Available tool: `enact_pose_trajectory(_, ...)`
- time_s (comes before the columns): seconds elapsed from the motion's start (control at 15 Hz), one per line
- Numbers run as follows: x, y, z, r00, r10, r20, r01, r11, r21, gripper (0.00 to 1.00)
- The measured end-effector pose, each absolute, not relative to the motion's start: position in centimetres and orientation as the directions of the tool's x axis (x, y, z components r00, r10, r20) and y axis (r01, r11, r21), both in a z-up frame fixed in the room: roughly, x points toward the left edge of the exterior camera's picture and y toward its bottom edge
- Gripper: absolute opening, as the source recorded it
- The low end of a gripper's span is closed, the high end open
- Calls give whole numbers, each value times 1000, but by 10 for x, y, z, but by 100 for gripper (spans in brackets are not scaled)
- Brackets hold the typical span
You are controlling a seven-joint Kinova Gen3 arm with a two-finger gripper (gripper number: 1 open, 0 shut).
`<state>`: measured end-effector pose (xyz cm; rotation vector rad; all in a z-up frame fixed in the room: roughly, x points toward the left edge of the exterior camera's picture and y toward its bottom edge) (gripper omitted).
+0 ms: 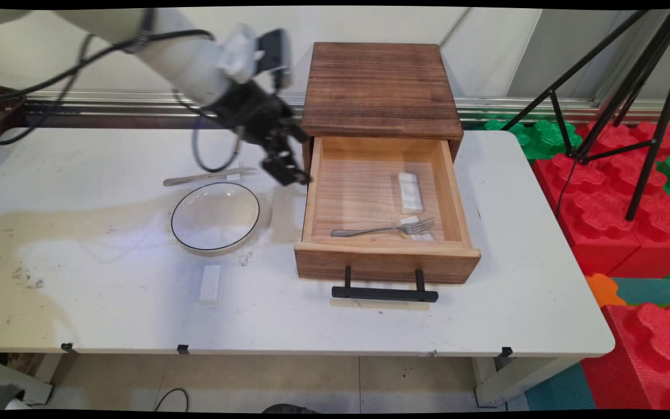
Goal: Pick up the knife from the left of the white plate
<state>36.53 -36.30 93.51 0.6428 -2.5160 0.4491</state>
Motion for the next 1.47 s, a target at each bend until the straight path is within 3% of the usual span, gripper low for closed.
enact_pose_trajectory(0.67, 453, -313, 933, -765, -504, 401, -607, 772, -188, 100)
enact_pose_trajectory(1.47, 523, -385, 896, -750, -609, 259, -660, 715, -230, 100)
